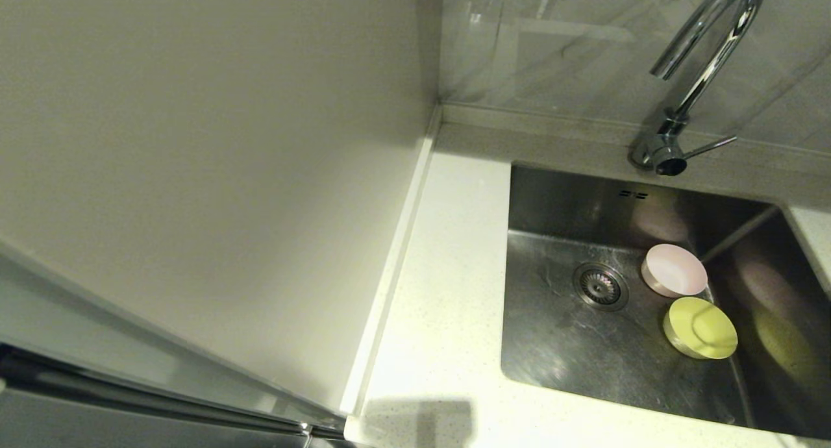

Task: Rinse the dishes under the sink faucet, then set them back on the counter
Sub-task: Put a bowl into the sink

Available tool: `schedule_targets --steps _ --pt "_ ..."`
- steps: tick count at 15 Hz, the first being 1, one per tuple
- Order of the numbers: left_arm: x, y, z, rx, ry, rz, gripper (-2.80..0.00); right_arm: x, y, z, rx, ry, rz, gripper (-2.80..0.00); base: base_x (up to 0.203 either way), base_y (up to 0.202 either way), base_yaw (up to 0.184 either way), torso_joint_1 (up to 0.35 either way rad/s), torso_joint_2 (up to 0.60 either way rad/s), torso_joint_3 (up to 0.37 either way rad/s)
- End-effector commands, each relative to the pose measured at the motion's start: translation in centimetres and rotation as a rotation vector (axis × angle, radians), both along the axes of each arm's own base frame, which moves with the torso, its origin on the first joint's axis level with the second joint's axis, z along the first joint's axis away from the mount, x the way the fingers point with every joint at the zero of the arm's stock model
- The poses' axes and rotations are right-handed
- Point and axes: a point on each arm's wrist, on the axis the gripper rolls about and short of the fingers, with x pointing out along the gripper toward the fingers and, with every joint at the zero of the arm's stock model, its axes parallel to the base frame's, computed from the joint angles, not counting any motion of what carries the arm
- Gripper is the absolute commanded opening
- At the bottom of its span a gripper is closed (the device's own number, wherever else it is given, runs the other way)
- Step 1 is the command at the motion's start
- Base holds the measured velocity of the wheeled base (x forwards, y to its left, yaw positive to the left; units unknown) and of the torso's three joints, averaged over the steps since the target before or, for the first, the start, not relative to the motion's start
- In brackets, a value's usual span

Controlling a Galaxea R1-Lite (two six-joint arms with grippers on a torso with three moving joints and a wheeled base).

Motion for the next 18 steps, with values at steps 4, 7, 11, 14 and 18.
schedule_targets --steps 4,7,11,14,18 --pt "0.0 0.0 -0.1 -0.001 0.003 0.000 -2.80 2.0 -2.7 -1.2 0.016 -0.008 -0.007 0.00 0.000 0.000 0.000 0.000 0.00 0.000" --pt "0.0 0.0 -0.1 -0.001 0.003 0.000 -2.80 2.1 -2.9 -1.5 0.021 -0.003 -0.005 -2.80 0.000 0.000 0.000 0.000 0.00 0.000" --pt "0.0 0.0 -0.1 -0.001 0.003 0.000 -2.80 2.0 -2.8 -1.5 0.022 -0.002 -0.001 -2.80 0.000 0.000 0.000 0.000 0.00 0.000" --pt "0.0 0.0 -0.1 -0.001 0.003 0.000 -2.80 1.9 -2.6 -1.0 0.012 -0.011 0.002 -2.80 0.000 0.000 0.000 0.000 0.00 0.000" --pt "0.0 0.0 -0.1 -0.001 0.003 0.000 -2.80 1.7 -1.7 0.5 -0.032 -0.018 0.070 -2.80 0.000 0.000 0.000 0.000 0.00 0.000"
